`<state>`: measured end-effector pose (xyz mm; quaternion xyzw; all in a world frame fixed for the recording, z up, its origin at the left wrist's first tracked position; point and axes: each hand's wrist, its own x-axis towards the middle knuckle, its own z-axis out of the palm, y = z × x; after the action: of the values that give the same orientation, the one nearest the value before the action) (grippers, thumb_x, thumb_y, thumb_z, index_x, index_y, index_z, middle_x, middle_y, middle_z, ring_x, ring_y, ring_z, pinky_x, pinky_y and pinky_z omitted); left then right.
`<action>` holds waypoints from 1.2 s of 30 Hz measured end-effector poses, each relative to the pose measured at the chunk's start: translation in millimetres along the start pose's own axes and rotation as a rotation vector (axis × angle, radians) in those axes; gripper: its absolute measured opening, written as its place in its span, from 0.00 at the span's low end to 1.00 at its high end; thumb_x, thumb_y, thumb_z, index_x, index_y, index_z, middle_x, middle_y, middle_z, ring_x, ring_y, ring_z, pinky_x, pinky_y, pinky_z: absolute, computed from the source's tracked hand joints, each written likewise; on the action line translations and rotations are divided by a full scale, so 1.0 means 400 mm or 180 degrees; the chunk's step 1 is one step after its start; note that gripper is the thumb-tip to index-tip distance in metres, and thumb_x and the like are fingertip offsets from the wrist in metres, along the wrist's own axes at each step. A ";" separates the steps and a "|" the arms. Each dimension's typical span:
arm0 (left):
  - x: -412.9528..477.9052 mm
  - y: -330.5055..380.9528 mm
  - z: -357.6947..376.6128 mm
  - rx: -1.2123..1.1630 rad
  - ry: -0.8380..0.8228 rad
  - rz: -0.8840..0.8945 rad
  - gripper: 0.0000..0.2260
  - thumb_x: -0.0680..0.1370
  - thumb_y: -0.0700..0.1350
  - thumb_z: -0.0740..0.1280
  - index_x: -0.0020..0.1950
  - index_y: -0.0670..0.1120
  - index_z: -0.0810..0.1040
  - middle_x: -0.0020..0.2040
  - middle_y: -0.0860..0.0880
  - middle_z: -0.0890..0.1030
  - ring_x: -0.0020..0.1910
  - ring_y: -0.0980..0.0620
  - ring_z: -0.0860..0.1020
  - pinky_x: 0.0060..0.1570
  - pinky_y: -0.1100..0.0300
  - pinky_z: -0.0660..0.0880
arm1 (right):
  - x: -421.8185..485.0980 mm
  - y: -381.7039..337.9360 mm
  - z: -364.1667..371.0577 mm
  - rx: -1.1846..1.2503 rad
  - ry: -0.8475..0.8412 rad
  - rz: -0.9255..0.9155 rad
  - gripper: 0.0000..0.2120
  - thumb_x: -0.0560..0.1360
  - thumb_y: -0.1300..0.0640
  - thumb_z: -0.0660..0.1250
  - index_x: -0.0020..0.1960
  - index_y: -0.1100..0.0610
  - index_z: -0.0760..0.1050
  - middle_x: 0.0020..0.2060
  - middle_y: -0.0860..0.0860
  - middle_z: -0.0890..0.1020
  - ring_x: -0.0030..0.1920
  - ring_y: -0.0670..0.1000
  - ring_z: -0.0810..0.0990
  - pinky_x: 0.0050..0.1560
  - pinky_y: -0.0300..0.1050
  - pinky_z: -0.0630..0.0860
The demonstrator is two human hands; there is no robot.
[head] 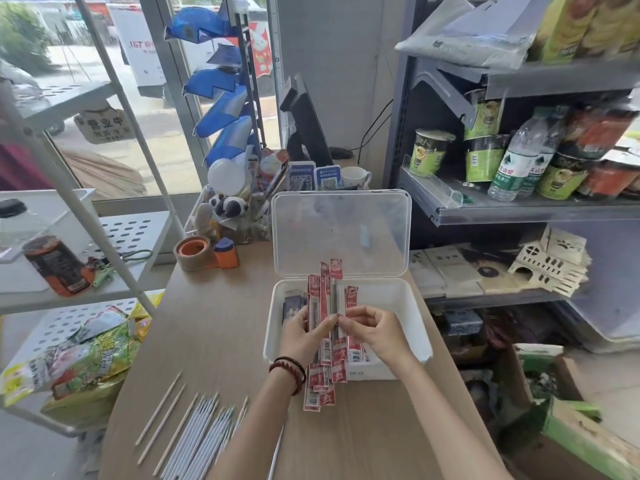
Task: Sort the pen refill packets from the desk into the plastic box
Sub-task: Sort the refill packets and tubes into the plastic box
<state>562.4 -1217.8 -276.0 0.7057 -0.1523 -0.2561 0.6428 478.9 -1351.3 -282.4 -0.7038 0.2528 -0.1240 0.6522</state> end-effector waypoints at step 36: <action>0.004 -0.018 -0.004 -0.0373 0.0100 -0.0093 0.08 0.76 0.45 0.68 0.54 0.47 0.76 0.50 0.47 0.84 0.46 0.49 0.83 0.47 0.52 0.81 | 0.027 0.049 0.049 -0.1562 0.1147 0.0073 0.06 0.74 0.51 0.72 0.46 0.54 0.83 0.41 0.47 0.84 0.39 0.43 0.81 0.37 0.32 0.75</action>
<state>563.8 -1216.2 -283.3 0.6729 -0.1167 -0.2629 0.6815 494.0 -1340.6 -305.5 -0.8041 0.3948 -0.1747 0.4087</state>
